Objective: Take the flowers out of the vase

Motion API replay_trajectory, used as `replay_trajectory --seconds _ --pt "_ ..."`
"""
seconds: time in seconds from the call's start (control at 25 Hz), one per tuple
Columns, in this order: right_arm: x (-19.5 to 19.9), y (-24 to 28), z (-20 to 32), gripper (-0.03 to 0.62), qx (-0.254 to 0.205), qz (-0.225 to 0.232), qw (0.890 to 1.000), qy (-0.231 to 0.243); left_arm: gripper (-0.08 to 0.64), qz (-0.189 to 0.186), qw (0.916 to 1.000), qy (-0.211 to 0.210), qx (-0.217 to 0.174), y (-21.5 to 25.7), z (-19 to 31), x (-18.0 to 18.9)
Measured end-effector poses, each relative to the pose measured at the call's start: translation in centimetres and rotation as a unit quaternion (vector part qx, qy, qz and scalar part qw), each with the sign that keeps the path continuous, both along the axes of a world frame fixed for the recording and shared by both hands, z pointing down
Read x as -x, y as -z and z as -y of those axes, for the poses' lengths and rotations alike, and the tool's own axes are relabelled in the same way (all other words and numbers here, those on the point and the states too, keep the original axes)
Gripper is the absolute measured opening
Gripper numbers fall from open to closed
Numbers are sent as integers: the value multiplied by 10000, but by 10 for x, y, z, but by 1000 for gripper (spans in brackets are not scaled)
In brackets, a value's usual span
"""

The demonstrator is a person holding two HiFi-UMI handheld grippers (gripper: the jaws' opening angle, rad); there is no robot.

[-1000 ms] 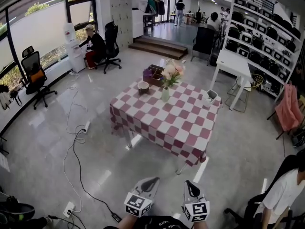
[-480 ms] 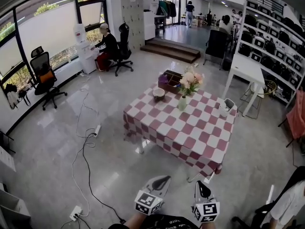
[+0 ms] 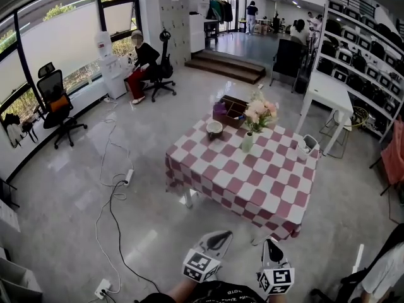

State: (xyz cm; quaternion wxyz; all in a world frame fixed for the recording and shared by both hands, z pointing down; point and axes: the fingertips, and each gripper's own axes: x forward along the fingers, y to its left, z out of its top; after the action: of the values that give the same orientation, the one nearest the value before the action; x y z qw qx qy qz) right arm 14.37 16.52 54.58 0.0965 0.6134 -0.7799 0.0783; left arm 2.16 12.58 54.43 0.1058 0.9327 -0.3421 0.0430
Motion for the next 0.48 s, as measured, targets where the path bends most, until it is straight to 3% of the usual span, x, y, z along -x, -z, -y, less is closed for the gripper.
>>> replay_trajectory --seconds 0.48 --pt "14 -10 14 6 101 110 9999 -79 12 29 9999 -138 41 -5 19 10"
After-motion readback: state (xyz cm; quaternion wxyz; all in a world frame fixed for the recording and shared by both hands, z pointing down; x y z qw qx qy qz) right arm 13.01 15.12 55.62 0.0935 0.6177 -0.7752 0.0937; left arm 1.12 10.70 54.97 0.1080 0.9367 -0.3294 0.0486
